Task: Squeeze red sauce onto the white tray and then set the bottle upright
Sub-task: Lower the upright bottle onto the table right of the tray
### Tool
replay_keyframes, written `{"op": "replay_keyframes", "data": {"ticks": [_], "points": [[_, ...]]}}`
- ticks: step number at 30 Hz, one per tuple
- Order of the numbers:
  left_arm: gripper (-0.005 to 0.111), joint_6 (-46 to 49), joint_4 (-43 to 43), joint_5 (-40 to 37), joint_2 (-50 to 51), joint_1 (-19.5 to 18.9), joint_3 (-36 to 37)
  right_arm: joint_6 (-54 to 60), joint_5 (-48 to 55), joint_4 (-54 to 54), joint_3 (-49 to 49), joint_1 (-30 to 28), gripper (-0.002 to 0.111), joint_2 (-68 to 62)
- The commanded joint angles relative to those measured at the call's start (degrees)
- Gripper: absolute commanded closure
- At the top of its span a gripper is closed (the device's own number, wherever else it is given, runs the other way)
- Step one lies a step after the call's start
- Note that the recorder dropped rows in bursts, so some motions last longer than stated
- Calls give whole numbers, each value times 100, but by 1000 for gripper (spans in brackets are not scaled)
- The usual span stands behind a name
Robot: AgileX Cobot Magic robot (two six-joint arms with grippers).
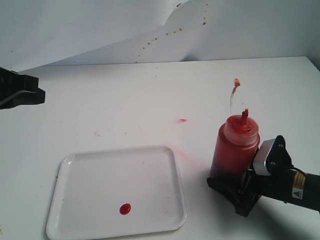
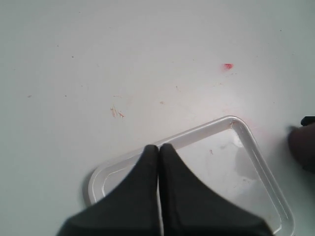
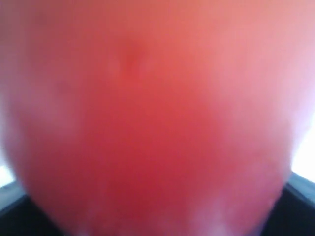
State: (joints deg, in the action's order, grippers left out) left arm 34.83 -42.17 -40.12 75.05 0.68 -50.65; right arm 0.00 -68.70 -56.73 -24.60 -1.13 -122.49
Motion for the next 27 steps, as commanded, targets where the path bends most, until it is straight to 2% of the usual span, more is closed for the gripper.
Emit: {"op": "replay_keyframes", "data": {"ticks": [1, 17, 27], "points": [[107, -29, -60, 81, -45, -6, 36, 0, -127, 39, 8, -40, 26, 4], [107, -13, -60, 79, -45, -6, 36, -46, -127, 91, 8, -40, 26, 131], [107, -13, -60, 79, -45, -6, 36, -429, 1274, -548, 8, -40, 26, 771]]}}
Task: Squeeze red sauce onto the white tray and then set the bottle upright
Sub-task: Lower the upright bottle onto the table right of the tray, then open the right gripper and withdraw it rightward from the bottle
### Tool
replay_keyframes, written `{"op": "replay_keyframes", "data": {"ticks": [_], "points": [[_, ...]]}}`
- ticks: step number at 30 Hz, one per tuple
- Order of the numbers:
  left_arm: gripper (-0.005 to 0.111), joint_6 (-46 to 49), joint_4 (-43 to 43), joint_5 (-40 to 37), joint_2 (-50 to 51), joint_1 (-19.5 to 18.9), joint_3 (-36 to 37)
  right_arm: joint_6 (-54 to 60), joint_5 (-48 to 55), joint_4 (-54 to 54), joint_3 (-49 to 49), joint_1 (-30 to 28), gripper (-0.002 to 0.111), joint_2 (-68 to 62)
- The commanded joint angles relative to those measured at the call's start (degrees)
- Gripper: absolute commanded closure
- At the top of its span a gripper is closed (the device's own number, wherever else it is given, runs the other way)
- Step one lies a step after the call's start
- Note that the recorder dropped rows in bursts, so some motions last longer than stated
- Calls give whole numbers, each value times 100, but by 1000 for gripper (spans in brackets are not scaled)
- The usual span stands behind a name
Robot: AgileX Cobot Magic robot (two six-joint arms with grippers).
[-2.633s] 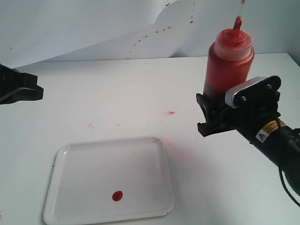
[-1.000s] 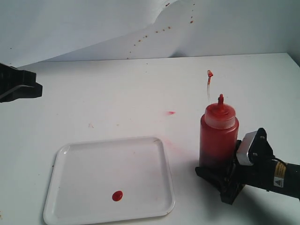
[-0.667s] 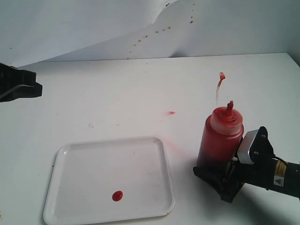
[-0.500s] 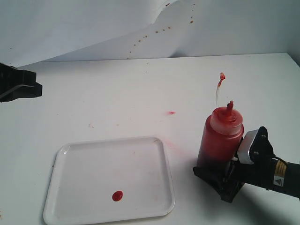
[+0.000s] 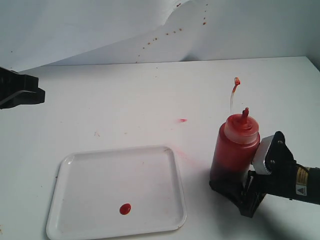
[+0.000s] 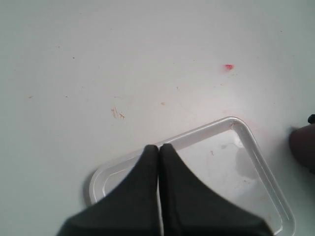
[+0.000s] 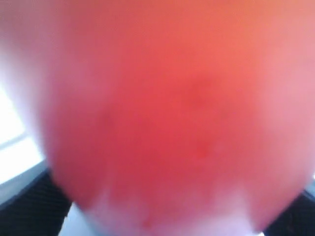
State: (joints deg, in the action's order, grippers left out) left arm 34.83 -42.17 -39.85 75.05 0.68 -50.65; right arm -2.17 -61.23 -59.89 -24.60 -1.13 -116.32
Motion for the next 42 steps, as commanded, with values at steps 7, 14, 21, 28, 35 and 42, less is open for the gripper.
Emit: {"op": "replay_keyframes", "data": {"ticks": [7, 14, 21, 28, 35, 42], "points": [[107, -13, -60, 52, -45, -6, 36, -312, 992, -268, 18, -40, 26, 319], [107, -13, -60, 52, -45, -6, 36, -327, 1406, -288, 241, -146, 26, 701], [107, -15, -84, 102, -45, -6, 36, -318, 1525, -288, 719, -705, 26, 1301], [107, -15, -84, 91, -45, -6, 36, -462, 1891, 128, 1070, -1096, 26, 1936], [107, -15, -175, 91, -45, -6, 36, -704, 1988, 610, 1177, -1101, 26, 2398], [107, -15, -174, 91, -35, -6, 36, -732, 1895, 916, 1177, -1087, 26, 2408]]}}
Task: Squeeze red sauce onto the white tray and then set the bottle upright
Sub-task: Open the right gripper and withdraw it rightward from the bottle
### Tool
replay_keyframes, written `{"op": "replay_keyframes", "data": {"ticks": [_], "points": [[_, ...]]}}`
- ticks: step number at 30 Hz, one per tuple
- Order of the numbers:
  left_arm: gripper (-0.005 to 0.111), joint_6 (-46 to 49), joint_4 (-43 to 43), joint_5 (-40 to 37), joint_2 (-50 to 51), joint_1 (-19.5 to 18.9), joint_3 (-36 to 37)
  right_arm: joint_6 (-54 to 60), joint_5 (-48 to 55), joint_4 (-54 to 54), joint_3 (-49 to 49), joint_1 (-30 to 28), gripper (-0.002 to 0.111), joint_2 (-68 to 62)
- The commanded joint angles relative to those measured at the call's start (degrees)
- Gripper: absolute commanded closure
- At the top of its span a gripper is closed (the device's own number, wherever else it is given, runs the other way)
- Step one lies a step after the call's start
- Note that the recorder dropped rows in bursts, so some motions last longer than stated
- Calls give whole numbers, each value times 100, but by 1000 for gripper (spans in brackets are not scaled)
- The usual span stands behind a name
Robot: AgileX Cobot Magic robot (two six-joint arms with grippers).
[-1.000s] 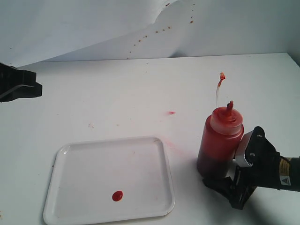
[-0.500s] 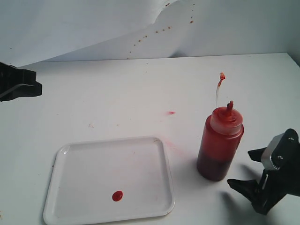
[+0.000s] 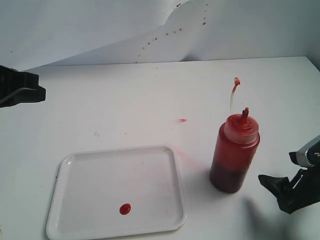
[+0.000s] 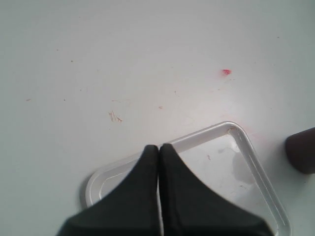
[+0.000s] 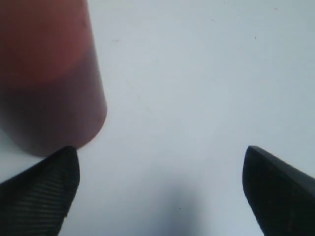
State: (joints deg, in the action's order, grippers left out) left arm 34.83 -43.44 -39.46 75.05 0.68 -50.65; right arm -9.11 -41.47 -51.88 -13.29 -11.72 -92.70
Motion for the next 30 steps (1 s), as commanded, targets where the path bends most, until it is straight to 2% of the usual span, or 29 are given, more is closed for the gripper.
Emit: {"op": "replay_keyframes", "data": {"ticks": [1, 10, 16, 18, 20, 22, 23, 25, 27, 28, 30], "points": [[107, -15, -48, 63, -35, -6, 36, -38, -138, 113, 47, -28, 26, 45], [107, -15, -48, 63, -35, -6, 36, -38, -1450, 113, 47, -28, 26, 45], [107, -15, -48, 84, -24, -6, 36, -38, -1549, 146, 47, -28, 26, 45], [107, -15, -48, 84, -24, -6, 36, -38, -1459, 692, 47, -28, 26, 45], [107, -15, -48, 84, -24, -6, 36, -102, -1446, 1769, 47, -28, 26, 45], [107, -15, -48, 115, -24, -6, 36, -358, -1539, 2754, 47, -28, 33, 45], [107, -15, -48, 212, -24, -6, 36, -387, -1537, 3059, 30, -28, 46, 45], [107, -15, 90, 539, -13, -6, 36, -786, -973, 2942, -187, -28, 75, 45], [107, -27, 219, 793, 91, -6, 36, -1380, -171, 2465, -540, -28, 96, 45], [107, -27, 244, 869, 227, -6, 36, -2055, 492, 1950, -869, -28, 108, 45], [107, -262, 244, 1048, 584, -6, 36, -3221, 1225, 1220, -1378, -28, 108, 45]]}}
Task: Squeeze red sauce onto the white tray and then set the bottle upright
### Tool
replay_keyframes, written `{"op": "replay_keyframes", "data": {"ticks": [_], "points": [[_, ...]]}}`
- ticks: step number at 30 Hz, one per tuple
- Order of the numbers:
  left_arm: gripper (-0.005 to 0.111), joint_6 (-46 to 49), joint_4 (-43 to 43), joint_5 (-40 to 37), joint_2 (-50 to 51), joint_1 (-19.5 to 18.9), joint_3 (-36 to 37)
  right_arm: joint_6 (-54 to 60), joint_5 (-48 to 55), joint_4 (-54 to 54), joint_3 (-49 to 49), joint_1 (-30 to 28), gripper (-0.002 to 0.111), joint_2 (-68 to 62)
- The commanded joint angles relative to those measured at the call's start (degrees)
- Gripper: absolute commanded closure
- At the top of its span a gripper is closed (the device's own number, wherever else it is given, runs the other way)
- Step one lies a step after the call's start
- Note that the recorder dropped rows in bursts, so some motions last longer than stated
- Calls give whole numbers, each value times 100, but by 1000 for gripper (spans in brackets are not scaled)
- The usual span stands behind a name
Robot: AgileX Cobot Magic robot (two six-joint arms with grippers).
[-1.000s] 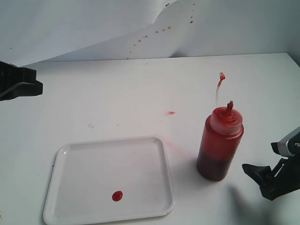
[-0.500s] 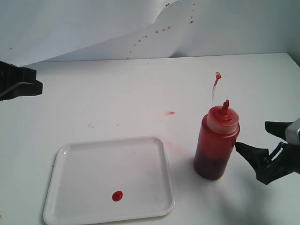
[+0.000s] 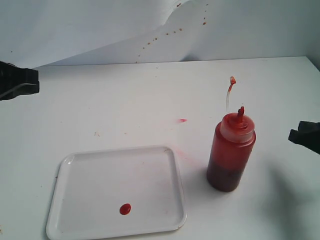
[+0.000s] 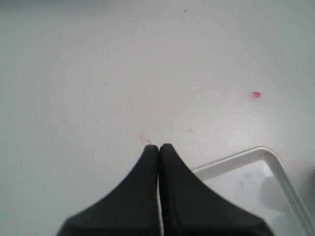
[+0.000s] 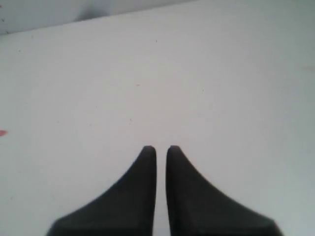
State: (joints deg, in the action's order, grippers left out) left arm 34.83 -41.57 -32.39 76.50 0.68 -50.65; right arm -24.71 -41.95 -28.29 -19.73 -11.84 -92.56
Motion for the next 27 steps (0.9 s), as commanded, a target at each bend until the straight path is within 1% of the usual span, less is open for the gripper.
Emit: {"op": "replay_keyframes", "data": {"ticks": [1, 2, 3, 5, 6, 7, 8, 9, 10, 12, 14, 19, 21, 24, 27], "points": [[107, -418, 57, 383, 567, -6, 26, -2065, 1487, -1400, -885, -16, 108, 31], [107, -670, 481, 342, 803, -6, -76, -3036, 2010, -2125, -1164, -8, 108, 31], [107, -1028, 823, 210, 893, -6, -177, -3496, 2195, -2521, -1288, -8, 108, 31], [107, -1985, 1798, -158, 1103, -6, -494, -4785, 2526, -3762, -1565, -8, 108, 31], [107, -2775, 2561, -518, 1253, -6, -815, -6011, 2637, -4955, -1809, -8, 108, 31], [107, -3064, 2937, -711, 1323, -6, -956, -6739, 2637, -5767, -1928, -8, 108, 31], [107, -3483, 3567, -1110, 1442, -6, -1170, -8238, 2474, -7166, -2164, -8, 108, 31], [107, -3675, 3851, -1302, 1489, -6, -1278, -8581, 2368, -7166, -2245, -8, 108, 31], [107, -3890, 4201, -1548, 1546, -6, -1427, -8658, 2036, -7166, -2369, -19, 108, 31], [107, -3855, 4253, -1773, 1559, -6, -1479, -8685, 1841, -7166, -2544, -19, 108, 31], [107, -3855, 4215, -1890, 1559, -6, -1479, -8656, 1906, -7166, -2691, -19, 108, 31], [107, -3855, 4191, -1953, 1559, -6, -1479, -7689, 1864, -7166, -3203, -9, 108, 31], [107, -3855, 4191, -1895, 1559, -6, -1479, -7451, 2012, -7166, -3356, -9, 108, 19], [107, -3855, 4191, -1805, 1559, -6, -1479, -7316, 2753, -7166, -3533, -9, 108, 19], [107, -3855, 4191, -1702, 1559, -6, -1479, -6891, 4195, -7166, -3576, -9, 108, 19]]}}
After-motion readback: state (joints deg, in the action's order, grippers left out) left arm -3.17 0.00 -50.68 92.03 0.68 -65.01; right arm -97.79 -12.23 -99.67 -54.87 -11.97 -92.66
